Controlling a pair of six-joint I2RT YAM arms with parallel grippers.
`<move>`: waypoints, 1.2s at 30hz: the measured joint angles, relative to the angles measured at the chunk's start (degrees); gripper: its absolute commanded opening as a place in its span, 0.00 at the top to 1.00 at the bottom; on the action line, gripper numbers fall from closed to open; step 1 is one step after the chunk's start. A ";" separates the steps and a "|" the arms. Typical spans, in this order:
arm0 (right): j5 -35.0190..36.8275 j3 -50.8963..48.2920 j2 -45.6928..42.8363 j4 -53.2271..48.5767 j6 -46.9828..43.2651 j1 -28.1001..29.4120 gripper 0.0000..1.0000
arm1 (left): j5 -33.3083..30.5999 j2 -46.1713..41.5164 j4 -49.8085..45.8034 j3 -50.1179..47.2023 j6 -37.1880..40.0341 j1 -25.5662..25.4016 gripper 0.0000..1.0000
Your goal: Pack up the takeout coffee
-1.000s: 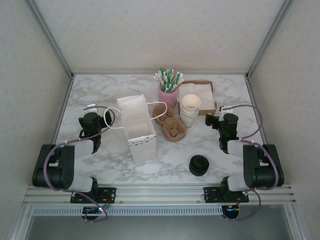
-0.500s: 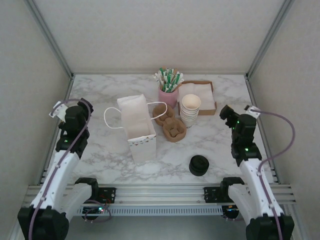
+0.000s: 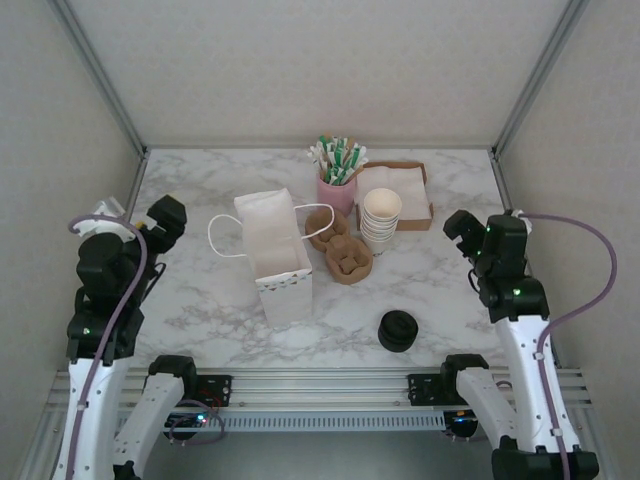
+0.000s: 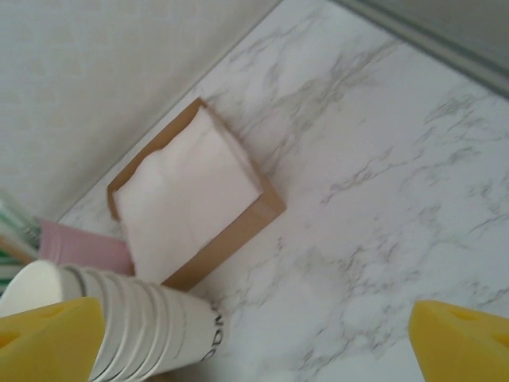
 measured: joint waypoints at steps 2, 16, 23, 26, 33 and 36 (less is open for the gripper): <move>-4.02 2.89 2.12 -1.57 -0.68 0.00 0.04 | 2.29 -0.42 1.07 -2.73 1.05 -0.04 0.00; -14.27 21.81 12.26 -10.32 -6.43 0.81 0.01 | 4.50 -2.51 0.35 -7.04 1.03 -0.04 0.00; -16.98 28.52 18.86 -13.73 -6.25 2.58 0.09 | 3.67 -2.32 -0.11 -7.15 -0.09 0.72 0.00; -19.15 31.89 22.91 -14.82 -6.32 4.33 0.14 | 3.13 -2.32 -0.15 -7.15 -0.83 1.09 0.00; -17.09 32.76 29.27 -16.76 -6.82 8.81 0.51 | 2.62 -2.32 -0.28 -7.19 -1.49 1.27 0.00; -14.91 32.72 31.06 -17.18 -6.82 10.71 0.53 | 2.38 -2.32 -0.28 -7.19 -1.51 1.55 0.00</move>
